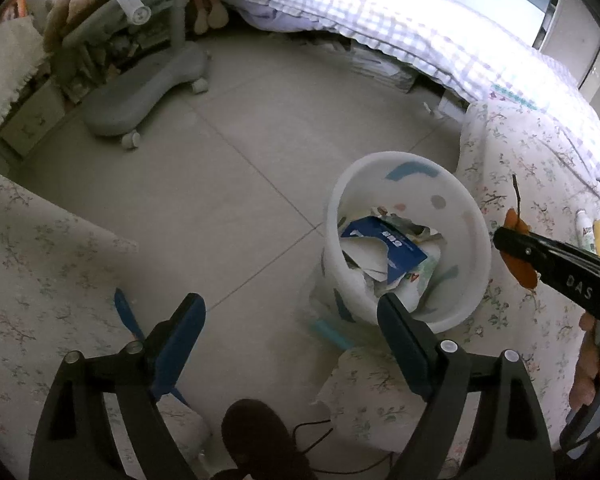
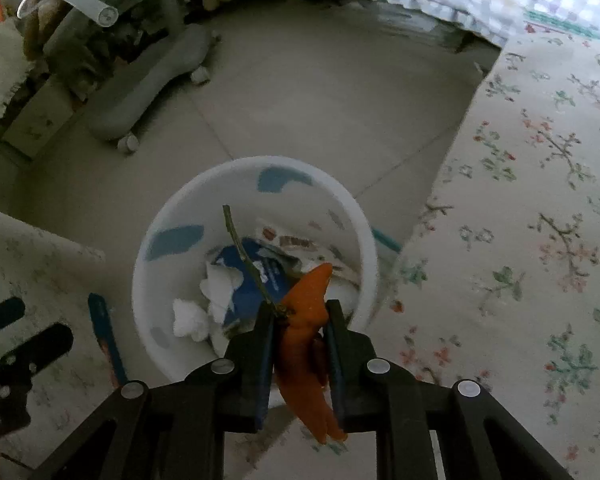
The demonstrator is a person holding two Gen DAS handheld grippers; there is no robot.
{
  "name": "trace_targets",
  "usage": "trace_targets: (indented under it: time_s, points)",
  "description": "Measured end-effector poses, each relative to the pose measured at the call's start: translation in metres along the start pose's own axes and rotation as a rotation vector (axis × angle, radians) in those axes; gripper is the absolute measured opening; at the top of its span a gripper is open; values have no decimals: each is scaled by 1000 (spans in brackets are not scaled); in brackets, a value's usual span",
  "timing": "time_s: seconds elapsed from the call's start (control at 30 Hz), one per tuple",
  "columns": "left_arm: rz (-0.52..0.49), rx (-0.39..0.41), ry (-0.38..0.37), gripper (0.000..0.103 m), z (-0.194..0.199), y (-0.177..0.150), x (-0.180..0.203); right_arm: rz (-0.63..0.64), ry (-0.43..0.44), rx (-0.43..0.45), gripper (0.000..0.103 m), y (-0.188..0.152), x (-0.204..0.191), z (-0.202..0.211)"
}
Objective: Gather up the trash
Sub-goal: 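Carry the orange peel over the bin and open the right gripper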
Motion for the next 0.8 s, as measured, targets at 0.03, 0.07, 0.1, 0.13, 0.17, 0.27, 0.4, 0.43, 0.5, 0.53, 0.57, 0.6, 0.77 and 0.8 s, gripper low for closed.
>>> trace_targets:
  time_s: [0.03,0.07,0.1,0.13,0.17,0.27,0.4,0.43,0.5,0.53,0.57,0.6,0.77,0.8]
  points:
    - [2,0,0,90,0,0,-1,1,3,3,23,1,-2,-1]
    - [2,0,0,90,0,0,-2,2,6,7,24,2,-3,-3]
    - [3,-1,0,90,0,0,-2,3,9,8,24,2,-3,-4]
    - [4,-1,0,90,0,0,-2,3,12,11,24,3,-5,-5]
    - [4,-1,1,90,0,0,-2,1,17,16,28,4,-6,-7]
    - [3,-1,0,90,0,0,-2,-7,27,19,57,6,-8,-8]
    - [-1,-1,-1,90,1,0,0,-9,25,40,58,8,-7,-2]
    - [-2,0,-1,90,1,0,1,-10,22,45,58,8,-6,0]
    - [-1,2,-2,90,3,-1,3,-13,17,48,59,9,-3,2]
    - [-2,3,-2,90,4,-1,3,-14,14,50,59,9,-1,3]
    - [-2,3,-3,90,4,-1,4,-16,9,53,60,9,0,5]
    - [-2,4,-4,90,4,-1,5,-18,5,55,60,9,1,7]
    - [-8,9,-8,90,7,1,10,-25,-17,64,63,11,11,14]
    - [-8,10,-9,90,7,2,11,-25,-20,66,63,12,13,16]
Point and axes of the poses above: each gripper's, at about its wrist camera, not at the fingertips, and z roughly against the way its jaws point, x to its right, y to its top, the point moved 5 cm from there along -z, roughly the way its jaws point, and after that the axes turned 12 degrees about -z, right-handed, at the moved point
